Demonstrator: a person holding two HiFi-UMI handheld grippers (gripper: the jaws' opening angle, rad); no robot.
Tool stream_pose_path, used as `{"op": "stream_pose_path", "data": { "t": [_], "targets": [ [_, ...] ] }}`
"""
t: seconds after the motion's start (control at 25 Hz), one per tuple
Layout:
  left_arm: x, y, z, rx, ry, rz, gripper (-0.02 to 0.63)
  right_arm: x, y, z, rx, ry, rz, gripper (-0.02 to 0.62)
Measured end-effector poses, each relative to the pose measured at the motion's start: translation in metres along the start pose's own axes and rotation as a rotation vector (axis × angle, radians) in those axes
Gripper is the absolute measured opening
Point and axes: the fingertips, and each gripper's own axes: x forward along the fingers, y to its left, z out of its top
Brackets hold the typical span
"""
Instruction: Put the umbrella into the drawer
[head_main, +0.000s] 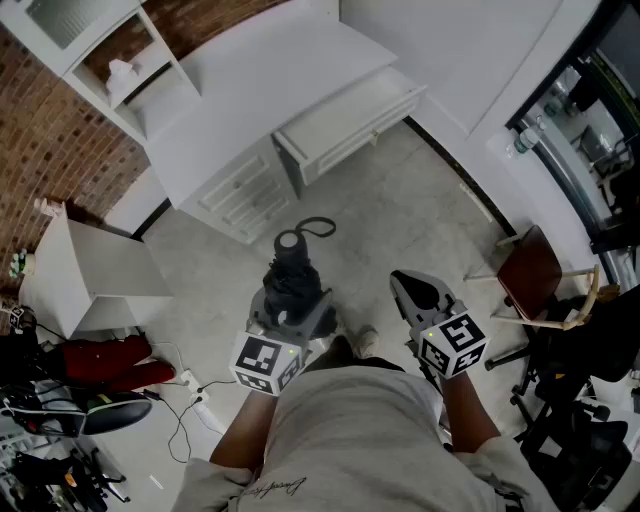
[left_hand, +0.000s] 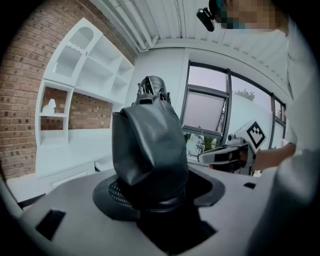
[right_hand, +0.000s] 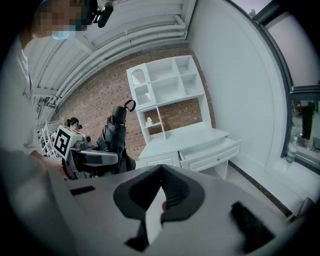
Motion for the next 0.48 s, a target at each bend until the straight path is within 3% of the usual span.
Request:
{"op": "stream_pose_path", "data": {
  "t": [0.48],
  "targets": [
    [0.007,-0.011,0.011,0.025,-0.002,-0.022,0.287,-0.008,-0.004,0.001,-0.002,-0.012,-0.014,0.028]
  ]
}}
